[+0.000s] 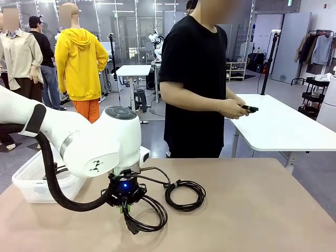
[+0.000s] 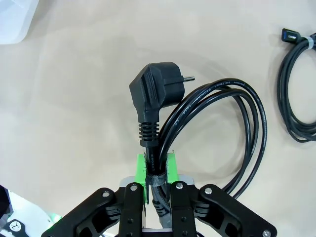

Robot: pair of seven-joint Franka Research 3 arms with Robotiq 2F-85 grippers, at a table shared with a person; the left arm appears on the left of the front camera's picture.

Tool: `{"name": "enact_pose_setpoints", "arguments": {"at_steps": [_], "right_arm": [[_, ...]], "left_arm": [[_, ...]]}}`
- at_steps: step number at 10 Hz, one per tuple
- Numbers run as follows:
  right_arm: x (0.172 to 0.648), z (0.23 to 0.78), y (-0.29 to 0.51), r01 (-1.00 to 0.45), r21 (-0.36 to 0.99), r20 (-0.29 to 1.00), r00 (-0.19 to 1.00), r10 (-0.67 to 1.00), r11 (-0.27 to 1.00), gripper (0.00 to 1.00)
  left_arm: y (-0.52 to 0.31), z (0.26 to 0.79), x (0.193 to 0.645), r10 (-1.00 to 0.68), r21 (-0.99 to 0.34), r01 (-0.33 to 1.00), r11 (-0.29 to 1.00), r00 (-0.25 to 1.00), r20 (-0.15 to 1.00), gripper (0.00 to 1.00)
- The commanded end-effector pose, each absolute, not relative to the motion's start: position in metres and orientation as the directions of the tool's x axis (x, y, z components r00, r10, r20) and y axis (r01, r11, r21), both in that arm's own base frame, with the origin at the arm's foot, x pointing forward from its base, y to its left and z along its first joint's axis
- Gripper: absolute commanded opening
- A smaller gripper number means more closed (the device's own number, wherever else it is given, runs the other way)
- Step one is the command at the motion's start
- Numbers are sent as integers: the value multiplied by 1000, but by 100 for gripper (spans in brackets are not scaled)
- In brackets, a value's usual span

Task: Organize and store the cables.
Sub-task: Place the Power Cable into the Organizing box.

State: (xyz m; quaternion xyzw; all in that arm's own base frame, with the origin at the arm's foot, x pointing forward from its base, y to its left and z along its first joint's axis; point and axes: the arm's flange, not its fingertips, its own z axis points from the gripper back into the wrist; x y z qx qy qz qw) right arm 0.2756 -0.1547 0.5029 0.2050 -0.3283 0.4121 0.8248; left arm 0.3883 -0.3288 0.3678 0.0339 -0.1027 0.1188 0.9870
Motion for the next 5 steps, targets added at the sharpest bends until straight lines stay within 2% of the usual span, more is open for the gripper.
{"name": "enact_pose_setpoints", "arguments": {"at_steps": [1, 3, 4, 5], "right_arm": [[275, 505, -156, -824, 61, 717, 428, 550, 563, 100], [275, 505, -156, -824, 61, 717, 428, 550, 563, 100], [275, 505, -156, -824, 61, 717, 428, 550, 563, 100], [275, 505, -156, -824, 61, 717, 428, 550, 563, 100]], "left_arm": [[-329, 368, 388, 228, 43, -242, 969, 951, 211, 18], [-299, 401, 389, 84, -7, -85, 996, 968, 237, 18], [-282, 419, 386, -33, 19, 29, 999, 963, 266, 18], [-261, 442, 388, -54, 6, 54, 998, 959, 278, 18]]}}
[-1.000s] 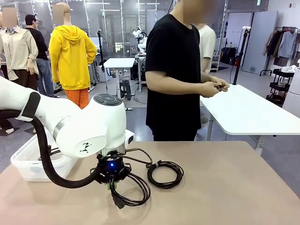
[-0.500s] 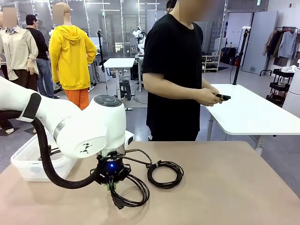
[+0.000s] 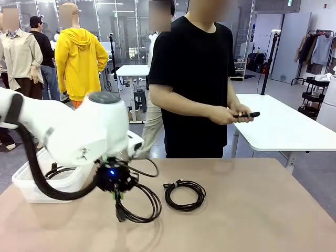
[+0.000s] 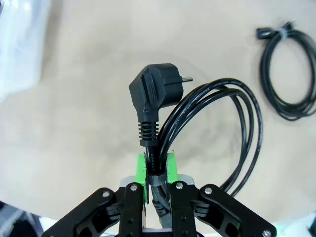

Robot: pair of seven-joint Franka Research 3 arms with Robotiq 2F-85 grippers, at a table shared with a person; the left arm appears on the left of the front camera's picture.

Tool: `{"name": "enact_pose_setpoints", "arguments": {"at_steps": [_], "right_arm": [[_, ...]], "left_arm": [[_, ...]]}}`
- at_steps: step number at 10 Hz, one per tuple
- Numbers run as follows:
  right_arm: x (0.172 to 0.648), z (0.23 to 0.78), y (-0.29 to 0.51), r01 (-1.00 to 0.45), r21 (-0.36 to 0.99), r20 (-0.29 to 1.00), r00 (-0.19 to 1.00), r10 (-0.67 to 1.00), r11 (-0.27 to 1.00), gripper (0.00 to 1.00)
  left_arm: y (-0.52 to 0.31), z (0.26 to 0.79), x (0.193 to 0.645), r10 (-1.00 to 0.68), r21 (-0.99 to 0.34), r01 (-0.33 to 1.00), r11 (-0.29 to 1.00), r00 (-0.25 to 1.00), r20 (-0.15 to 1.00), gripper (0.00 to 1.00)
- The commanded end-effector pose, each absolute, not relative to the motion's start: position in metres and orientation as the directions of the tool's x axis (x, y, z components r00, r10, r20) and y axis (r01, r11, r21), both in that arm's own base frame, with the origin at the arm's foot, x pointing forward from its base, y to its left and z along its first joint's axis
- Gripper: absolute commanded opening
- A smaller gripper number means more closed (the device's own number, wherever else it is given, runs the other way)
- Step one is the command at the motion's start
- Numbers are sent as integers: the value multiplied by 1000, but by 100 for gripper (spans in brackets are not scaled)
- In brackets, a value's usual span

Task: Organize and store the cables.
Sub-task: Place the Power Cable into the Organizing box.

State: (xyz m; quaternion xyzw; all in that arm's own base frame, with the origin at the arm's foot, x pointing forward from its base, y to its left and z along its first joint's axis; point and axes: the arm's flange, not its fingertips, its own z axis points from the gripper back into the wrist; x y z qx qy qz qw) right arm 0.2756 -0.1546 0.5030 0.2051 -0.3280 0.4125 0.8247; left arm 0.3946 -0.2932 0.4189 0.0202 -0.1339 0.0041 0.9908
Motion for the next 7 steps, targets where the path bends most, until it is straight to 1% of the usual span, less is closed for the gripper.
{"name": "enact_pose_setpoints", "arguments": {"at_steps": [1, 3, 4, 5, 6, 7], "right_arm": [[275, 505, -156, -824, 61, 717, 428, 550, 563, 100], [275, 505, -156, -824, 61, 717, 428, 550, 563, 100], [275, 505, -156, -824, 61, 717, 428, 550, 563, 100], [275, 505, -156, -824, 61, 717, 428, 550, 563, 100], [275, 505, -156, -824, 61, 717, 428, 550, 563, 100], [275, 505, -156, -824, 61, 717, 428, 550, 563, 100]], "left_arm": [[-238, 463, 390, -102, -12, 110, 994, 949, 299, 18], [-183, 499, 398, -156, -29, 176, 984, 926, 343, 18], [-157, 507, 401, -178, -3, 192, 981, 914, 364, 18], [-131, 517, 404, -173, -31, 200, 979, 909, 380, 18], [-104, 524, 409, -133, -35, 160, 986, 905, 403, 18], [-77, 528, 416, -133, -32, 161, 986, 896, 424, 18]]}}
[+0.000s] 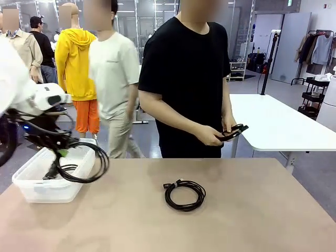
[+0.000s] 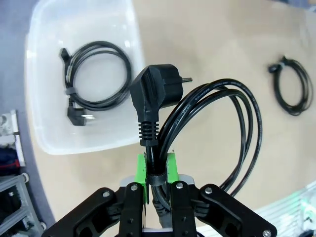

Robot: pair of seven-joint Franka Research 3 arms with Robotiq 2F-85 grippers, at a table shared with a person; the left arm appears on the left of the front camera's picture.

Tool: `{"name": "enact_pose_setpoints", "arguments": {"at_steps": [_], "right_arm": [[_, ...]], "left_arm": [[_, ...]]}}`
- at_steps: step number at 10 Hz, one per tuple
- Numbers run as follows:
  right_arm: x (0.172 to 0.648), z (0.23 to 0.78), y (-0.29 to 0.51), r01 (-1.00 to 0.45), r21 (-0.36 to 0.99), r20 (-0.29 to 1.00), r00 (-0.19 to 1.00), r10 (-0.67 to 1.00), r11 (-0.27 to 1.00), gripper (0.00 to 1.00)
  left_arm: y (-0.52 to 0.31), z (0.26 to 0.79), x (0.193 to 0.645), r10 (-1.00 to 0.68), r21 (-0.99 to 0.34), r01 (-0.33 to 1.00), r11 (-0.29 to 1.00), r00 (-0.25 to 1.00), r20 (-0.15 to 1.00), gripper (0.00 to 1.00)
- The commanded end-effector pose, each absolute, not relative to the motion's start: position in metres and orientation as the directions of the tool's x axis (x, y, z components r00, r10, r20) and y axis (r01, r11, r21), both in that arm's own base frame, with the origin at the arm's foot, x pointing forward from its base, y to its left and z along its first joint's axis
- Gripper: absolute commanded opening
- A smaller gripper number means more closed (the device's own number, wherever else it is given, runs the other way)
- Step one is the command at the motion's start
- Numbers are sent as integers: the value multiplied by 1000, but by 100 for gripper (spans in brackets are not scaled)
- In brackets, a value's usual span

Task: Organize and store the cables.
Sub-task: Place the Power Cable into the Organizing box.

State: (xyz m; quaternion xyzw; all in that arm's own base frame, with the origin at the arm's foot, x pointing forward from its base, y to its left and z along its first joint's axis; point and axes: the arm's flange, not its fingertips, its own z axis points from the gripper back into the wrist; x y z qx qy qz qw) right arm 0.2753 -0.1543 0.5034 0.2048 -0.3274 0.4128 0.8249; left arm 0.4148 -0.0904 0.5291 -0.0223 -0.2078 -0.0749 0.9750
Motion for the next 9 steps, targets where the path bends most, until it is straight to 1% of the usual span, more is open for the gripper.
{"name": "enact_pose_setpoints", "arguments": {"at_steps": [1, 2, 4, 5, 8, 9], "right_arm": [[275, 505, -156, -824, 61, 717, 428, 550, 563, 100], [275, 505, -156, -824, 61, 717, 428, 550, 563, 100], [275, 505, -156, -824, 61, 717, 428, 550, 563, 100], [275, 505, -156, -824, 61, 717, 428, 550, 563, 100], [275, 505, -156, -824, 61, 717, 428, 550, 563, 100], [275, 505, -156, -824, 61, 717, 428, 550, 563, 100]], "left_arm": [[-56, 528, 418, -160, 7, 171, 985, 901, 403, 18], [-46, 529, 417, -164, -8, 182, 983, 904, 395, 18], [-36, 533, 410, -197, -22, 226, 974, 888, 417, 18], [-37, 528, 421, -152, 6, 163, 987, 901, 406, 18], [-37, 528, 421, -152, 6, 163, 987, 901, 406, 18], [-36, 526, 420, -171, 8, 183, 983, 899, 403, 18]]}}
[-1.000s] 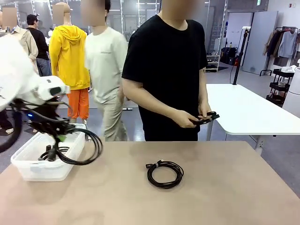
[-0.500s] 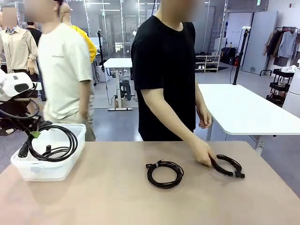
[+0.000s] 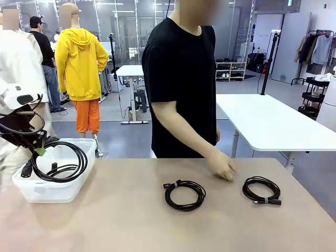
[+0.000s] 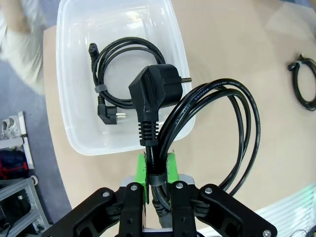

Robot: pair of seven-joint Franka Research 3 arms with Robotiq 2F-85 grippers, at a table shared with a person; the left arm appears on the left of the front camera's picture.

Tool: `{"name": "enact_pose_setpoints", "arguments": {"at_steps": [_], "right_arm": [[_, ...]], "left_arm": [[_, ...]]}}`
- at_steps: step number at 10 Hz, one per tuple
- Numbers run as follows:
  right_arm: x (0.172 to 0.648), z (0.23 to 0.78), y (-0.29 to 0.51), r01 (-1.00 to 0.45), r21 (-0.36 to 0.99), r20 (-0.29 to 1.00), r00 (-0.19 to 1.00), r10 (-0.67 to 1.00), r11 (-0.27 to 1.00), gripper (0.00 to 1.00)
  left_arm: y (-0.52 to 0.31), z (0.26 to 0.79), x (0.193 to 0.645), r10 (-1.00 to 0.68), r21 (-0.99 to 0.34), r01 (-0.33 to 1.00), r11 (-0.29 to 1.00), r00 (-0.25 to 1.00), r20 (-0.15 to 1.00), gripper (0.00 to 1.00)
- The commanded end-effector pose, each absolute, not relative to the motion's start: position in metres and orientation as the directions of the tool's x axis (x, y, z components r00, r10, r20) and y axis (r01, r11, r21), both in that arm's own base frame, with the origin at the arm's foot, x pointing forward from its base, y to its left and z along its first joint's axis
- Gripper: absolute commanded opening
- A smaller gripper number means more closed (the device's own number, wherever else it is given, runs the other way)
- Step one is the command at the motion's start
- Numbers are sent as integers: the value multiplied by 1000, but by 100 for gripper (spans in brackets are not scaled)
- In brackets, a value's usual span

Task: Organize and store the cables.
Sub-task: Place the Power Cable into the Organizing box.

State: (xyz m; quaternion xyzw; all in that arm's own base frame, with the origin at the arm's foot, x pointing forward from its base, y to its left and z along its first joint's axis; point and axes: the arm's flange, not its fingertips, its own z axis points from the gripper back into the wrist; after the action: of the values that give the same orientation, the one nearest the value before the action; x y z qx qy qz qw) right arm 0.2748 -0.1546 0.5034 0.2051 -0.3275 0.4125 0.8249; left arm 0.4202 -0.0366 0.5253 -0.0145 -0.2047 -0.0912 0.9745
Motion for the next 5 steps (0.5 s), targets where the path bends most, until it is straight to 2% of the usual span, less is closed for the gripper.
{"name": "enact_pose_setpoints", "arguments": {"at_steps": [1, 5], "right_arm": [[275, 505, -156, -824, 61, 717, 428, 550, 563, 100], [275, 505, -156, -824, 61, 717, 428, 550, 563, 100]], "left_arm": [[-27, 535, 432, -158, 0, 172, 985, 904, 396, 18], [20, 534, 502, -155, -35, 179, 983, 922, 355, 18]]}}
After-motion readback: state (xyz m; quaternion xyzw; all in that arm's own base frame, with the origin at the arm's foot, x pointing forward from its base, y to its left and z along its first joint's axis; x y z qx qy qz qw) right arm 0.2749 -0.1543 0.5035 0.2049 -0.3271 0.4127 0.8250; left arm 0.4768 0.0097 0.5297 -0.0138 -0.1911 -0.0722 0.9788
